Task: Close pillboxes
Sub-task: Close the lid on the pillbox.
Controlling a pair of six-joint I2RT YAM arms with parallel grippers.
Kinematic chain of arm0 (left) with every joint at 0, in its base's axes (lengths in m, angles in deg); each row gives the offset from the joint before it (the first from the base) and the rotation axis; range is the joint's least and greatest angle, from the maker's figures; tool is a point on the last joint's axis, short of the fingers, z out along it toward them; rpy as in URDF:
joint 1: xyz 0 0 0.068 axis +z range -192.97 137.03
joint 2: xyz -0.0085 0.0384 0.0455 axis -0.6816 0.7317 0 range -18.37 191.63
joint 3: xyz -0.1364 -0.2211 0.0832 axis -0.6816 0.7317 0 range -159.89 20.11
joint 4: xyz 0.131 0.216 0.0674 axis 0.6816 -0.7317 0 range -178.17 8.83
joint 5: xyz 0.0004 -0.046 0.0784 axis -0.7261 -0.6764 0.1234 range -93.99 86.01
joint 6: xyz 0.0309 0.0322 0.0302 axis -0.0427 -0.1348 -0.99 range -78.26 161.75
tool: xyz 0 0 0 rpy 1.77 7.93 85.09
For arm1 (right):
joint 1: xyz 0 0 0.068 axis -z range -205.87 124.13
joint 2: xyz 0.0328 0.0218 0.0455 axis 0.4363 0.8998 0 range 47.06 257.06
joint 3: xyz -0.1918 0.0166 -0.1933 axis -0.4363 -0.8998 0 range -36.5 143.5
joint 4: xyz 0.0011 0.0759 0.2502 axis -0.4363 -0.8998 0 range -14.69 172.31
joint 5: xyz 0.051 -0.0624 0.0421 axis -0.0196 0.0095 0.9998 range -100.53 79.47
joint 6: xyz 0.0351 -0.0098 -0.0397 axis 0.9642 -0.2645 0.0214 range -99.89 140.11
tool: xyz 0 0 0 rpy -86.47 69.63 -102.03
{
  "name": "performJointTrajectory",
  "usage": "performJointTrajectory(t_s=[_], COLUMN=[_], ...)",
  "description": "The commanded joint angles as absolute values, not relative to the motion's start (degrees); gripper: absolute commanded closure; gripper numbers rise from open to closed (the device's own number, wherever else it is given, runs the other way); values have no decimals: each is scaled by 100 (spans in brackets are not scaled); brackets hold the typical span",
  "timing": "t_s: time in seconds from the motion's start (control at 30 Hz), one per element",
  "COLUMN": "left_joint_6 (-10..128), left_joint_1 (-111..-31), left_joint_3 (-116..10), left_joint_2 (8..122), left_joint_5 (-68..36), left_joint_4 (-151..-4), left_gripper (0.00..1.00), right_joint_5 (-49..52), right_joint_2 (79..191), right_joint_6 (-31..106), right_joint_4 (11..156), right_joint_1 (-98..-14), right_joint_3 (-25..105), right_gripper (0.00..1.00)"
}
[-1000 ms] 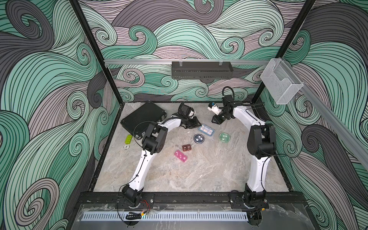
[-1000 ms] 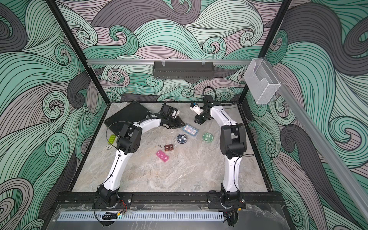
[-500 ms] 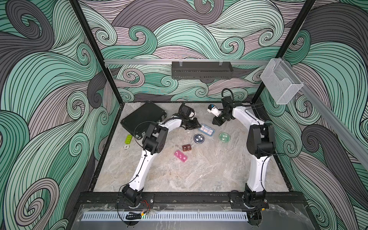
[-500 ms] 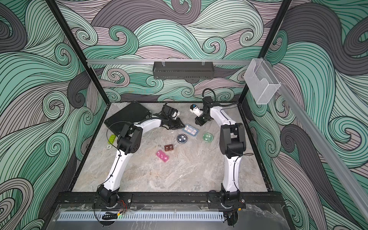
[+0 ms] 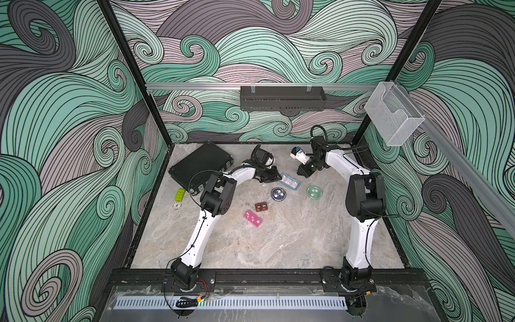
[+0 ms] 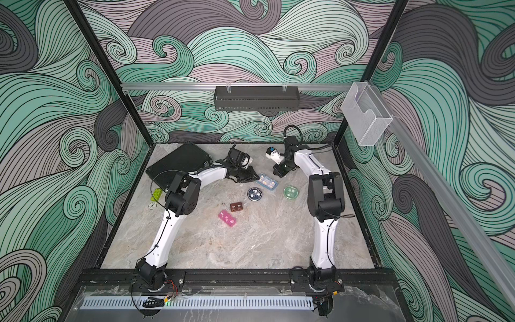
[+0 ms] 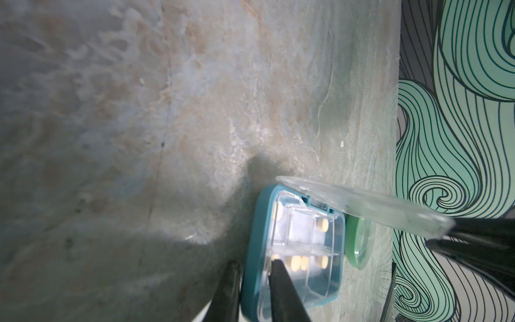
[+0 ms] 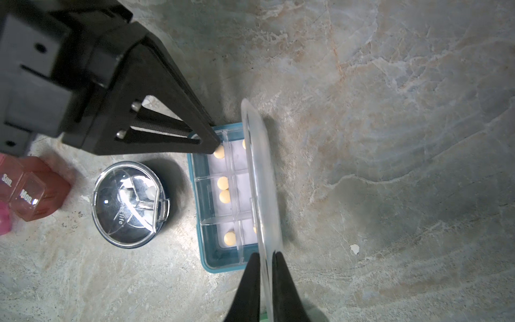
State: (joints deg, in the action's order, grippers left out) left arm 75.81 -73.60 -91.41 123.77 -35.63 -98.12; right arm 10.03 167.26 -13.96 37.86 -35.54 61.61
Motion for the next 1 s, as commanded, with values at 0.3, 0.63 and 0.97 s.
performJointTrajectory(t_s=[0.3,0.63,0.97], left_joint_6=[7541,7514,7330], left_joint_1=[-7444,-7426,-7309], left_joint_3=[-9174,-8947,-8468], left_joint_2=[12460,12375,12067], left_joint_5=[-3424,-3326,-3156], left_joint_4=[-9881,-9858,-9902], left_gripper=[78,65,54], right_joint_5=[1355,1427,1392], right_joint_2=[16488,16486,16489], right_joint_6=[-1314,-1223,-1155], right_joint_4=[3584,3587,3589], right_joint_1=[-3671,-3799,-3898], right_joint_3=[5663,5491,5412], right_gripper=[83,82,77])
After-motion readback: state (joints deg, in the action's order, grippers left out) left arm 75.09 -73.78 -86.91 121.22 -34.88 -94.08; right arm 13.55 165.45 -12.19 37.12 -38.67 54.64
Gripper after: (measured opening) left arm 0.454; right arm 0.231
